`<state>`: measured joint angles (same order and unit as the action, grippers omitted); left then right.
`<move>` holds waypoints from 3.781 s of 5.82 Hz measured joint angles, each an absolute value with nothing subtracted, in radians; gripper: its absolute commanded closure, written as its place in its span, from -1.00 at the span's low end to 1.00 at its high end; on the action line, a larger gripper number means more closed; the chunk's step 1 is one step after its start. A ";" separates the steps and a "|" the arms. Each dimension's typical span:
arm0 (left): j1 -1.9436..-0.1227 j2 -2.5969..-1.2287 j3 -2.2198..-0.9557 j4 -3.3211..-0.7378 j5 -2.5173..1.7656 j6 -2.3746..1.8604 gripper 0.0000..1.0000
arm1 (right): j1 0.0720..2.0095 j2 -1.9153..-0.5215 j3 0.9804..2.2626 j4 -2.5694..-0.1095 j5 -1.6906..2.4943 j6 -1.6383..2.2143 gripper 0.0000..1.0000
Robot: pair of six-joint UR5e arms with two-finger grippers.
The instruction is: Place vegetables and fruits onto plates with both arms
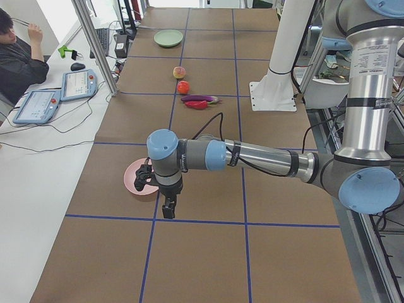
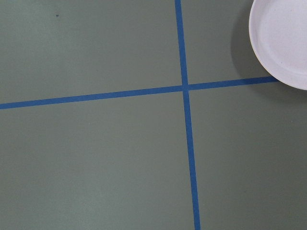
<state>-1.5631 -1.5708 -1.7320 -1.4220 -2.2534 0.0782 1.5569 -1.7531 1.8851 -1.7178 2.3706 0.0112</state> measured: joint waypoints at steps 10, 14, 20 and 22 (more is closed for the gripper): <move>-1.356 -1.797 -1.852 -1.414 -2.300 -0.058 -1.00 | 1.530 -1.629 1.860 -1.715 2.396 0.021 -1.00; -1.073 -1.975 -1.852 -1.438 -2.310 -0.519 -1.00 | 1.479 -1.532 1.841 -1.710 2.453 0.043 -1.00; -0.672 -2.203 -1.624 -1.731 -2.037 -1.204 -0.75 | 1.421 -1.487 1.817 -1.705 2.454 0.070 -1.00; -0.632 -2.235 -1.568 -1.746 -2.024 -1.213 -0.50 | 1.421 -1.479 1.816 -1.704 2.454 0.070 -1.00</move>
